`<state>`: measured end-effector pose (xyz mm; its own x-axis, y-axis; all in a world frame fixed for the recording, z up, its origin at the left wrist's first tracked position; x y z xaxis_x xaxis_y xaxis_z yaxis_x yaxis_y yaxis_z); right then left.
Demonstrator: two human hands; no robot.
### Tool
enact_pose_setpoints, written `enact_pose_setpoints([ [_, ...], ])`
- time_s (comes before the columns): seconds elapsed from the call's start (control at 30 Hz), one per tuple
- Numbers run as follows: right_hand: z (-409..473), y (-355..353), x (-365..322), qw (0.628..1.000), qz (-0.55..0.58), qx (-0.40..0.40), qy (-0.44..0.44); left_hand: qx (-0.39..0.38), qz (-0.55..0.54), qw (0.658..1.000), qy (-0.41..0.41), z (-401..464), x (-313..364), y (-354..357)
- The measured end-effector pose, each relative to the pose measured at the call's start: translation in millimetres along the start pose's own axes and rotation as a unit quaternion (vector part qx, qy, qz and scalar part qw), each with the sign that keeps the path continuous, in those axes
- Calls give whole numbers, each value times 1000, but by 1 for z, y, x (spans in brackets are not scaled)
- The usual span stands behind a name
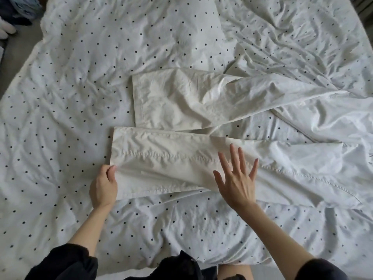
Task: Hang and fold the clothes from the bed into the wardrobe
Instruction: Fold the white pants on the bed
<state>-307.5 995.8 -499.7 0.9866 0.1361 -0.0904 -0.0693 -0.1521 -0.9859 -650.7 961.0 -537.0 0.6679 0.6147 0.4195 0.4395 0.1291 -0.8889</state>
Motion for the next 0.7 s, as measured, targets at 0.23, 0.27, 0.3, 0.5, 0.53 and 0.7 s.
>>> enact_pose_setpoints([
  [0.23, 0, 20, 19, 991, -33, -120, 57, -47, 52, 998, 7, -16, -37, -11],
  [0.27, 3, 21, 19, 990, -31, -128, 54, -44, 69, 997, 13, -13, -36, -11],
  [0.3, 7, 22, 20, 989, -29, -137, 51, -39, 84, 995, 24, -10, -33, -11],
  [0.5, 26, 19, 26, 990, -21, -136, 23, -9, 149, 981, 121, 5, -29, -22],
  [0.53, 27, 19, 25, 991, -16, -134, 23, -5, 158, 980, 118, 4, -30, -21],
  [0.7, 20, 21, 21, 996, 5, -87, 15, 25, 148, 988, 35, 0, -18, -4],
])
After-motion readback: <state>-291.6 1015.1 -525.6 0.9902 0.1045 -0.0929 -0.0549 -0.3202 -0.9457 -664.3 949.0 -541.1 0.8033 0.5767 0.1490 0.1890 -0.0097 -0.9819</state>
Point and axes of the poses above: each hand's wrist, its own z-axis towards the middle knuckle, its own y-axis out of the palm, x = y × z, the point moved 2 cm from there along z, towards the middle knuckle, and after that the axes turned 3 degrees about x, right-handed, at the moved point
